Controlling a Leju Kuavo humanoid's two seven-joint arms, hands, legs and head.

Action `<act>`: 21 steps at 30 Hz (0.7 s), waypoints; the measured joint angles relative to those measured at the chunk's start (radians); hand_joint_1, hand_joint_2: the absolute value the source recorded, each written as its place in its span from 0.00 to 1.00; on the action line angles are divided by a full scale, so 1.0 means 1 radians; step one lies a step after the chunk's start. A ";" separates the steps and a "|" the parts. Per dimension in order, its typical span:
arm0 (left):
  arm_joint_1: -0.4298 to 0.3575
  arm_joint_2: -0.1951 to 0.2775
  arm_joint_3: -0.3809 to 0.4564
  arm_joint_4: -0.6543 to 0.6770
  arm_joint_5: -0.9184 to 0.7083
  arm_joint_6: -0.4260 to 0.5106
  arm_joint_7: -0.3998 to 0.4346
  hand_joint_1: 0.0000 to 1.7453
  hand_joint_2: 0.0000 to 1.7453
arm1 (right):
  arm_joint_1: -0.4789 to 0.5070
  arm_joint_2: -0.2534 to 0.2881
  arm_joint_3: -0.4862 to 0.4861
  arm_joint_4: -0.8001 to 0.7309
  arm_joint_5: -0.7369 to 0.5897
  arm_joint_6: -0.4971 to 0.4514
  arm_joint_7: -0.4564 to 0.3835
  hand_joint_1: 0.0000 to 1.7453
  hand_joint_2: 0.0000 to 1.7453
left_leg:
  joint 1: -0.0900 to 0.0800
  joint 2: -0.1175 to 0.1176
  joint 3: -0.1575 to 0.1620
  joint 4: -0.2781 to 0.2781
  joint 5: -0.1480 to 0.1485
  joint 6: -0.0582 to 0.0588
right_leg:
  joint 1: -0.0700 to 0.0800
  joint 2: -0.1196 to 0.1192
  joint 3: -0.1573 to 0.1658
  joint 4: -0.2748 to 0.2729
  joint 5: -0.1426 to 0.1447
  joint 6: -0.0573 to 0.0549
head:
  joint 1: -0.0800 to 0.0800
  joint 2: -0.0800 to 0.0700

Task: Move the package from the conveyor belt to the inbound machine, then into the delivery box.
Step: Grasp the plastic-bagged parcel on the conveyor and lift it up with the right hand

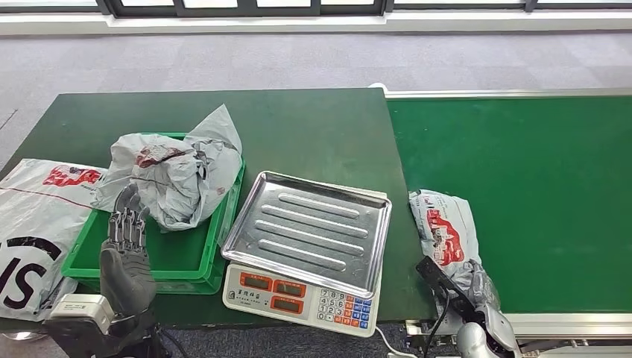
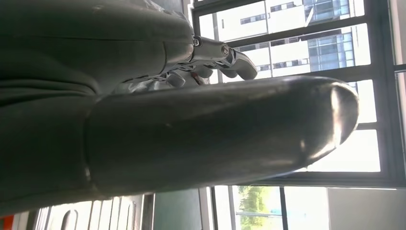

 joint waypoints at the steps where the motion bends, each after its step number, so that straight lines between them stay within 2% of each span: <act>1: 0.001 0.000 0.000 -0.001 0.002 0.000 0.000 0.00 0.00 | 0.000 -0.002 0.006 -0.001 0.004 -0.009 -0.001 1.00 1.00 | 0.000 0.001 -0.001 0.000 0.000 0.000 | 0.000 0.001 0.000 0.000 0.000 0.000 | 0.000 0.000; 9: 0.007 -0.001 0.000 -0.010 0.006 -0.008 0.000 0.00 0.00 | 0.009 -0.007 0.039 -0.048 0.022 -0.082 0.006 1.00 1.00 | 0.000 0.000 0.004 0.000 0.001 -0.001 | 0.000 0.001 0.000 0.000 0.002 0.000 | 0.000 0.000; 13: 0.020 -0.004 0.000 -0.018 0.007 -0.008 -0.007 0.00 0.00 | 0.035 0.006 0.041 -0.128 0.012 -0.258 -0.018 1.00 1.00 | 0.000 -0.002 0.001 0.000 0.001 -0.001 | 0.000 -0.001 -0.003 0.000 0.001 0.000 | 0.000 0.000; 15: 0.028 -0.008 0.000 -0.023 0.008 -0.007 -0.014 0.00 0.00 | 0.047 0.018 0.039 -0.205 -0.028 -0.374 -0.071 1.00 1.00 | 0.000 -0.002 0.000 0.000 0.001 -0.001 | 0.000 -0.002 -0.004 0.000 0.001 0.000 | 0.000 0.000; 18: 0.038 -0.014 0.000 -0.028 0.009 0.001 -0.028 0.00 0.00 | 0.065 0.046 0.027 -0.354 -0.133 -0.540 -0.208 1.00 1.00 | 0.000 -0.002 -0.001 0.000 0.001 -0.001 | 0.000 -0.002 -0.004 0.000 0.001 0.000 | 0.000 0.000; 21: 0.040 -0.017 0.000 -0.028 0.010 0.010 -0.036 0.00 0.00 | 0.080 0.077 0.017 -0.477 -0.215 -0.648 -0.327 1.00 1.00 | 0.000 -0.002 -0.001 0.000 0.001 -0.001 | 0.000 -0.002 -0.004 0.000 0.000 0.000 | 0.000 0.000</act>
